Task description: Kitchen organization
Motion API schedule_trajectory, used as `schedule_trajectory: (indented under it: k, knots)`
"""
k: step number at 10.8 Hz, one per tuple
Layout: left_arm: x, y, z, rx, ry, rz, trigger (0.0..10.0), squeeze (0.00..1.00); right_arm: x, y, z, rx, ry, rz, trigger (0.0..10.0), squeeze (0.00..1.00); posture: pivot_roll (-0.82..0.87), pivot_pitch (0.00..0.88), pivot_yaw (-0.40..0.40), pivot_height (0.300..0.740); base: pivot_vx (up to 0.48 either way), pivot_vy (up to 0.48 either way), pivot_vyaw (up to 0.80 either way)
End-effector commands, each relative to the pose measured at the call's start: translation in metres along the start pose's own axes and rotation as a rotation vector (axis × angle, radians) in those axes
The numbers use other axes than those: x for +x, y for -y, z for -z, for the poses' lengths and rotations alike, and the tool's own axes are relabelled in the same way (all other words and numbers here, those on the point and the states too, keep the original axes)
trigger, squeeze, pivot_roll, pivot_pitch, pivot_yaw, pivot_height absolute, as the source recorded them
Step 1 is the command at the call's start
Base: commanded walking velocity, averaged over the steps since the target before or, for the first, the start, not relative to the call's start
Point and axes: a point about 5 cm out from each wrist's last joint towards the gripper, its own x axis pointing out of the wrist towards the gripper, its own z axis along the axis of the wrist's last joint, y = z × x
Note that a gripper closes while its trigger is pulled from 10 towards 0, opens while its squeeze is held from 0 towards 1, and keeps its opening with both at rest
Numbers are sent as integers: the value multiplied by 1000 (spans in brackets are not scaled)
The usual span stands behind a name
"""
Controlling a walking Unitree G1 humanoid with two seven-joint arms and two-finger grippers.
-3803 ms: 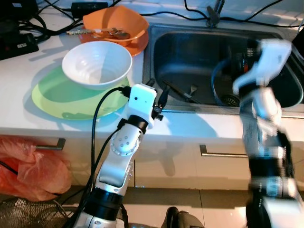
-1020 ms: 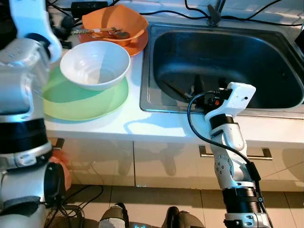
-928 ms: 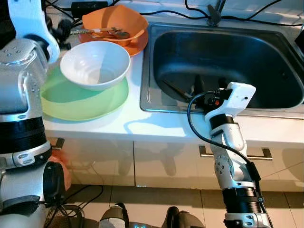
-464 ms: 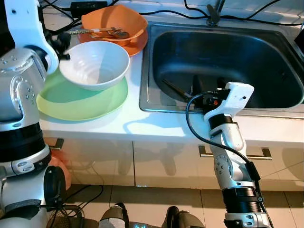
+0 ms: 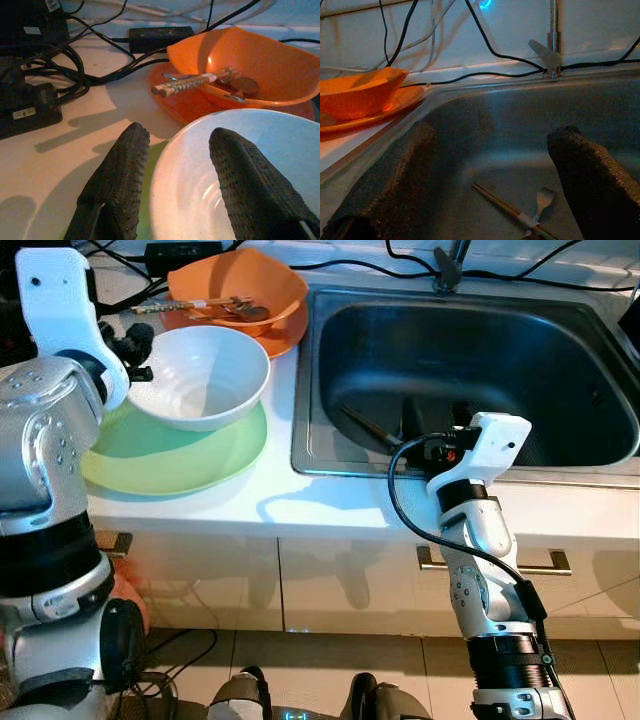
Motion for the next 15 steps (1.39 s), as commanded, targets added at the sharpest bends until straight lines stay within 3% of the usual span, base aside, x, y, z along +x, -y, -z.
schedule_trajectory:
  k: [1, 5, 14, 15]
  knots:
    - [-4, -3, 7, -8, -21, -23, 10000, 0, -8, 0, 20, 10, -95, 6, 10000, 0, 223, 190, 0, 740, 0, 0, 0]
    - [-6, -16, 19, -35, -56, -112, 10000, 0, -9, 0, 20, 11, -100, -4, 10000, 0, 224, 201, -9, 740, 0, 0, 0]
    - [0, -5, 44, -114, -137, -59, 10000, 0, -8, -1, 19, 2, -99, -15, 10000, 0, 213, 205, -11, 740, 0, 0, 0]
    - [0, -5, 47, -127, -146, -61, 4824, 0, -8, -1, 19, 1, -101, -18, 10000, 0, 211, 205, -11, 740, 0, 0, 0]
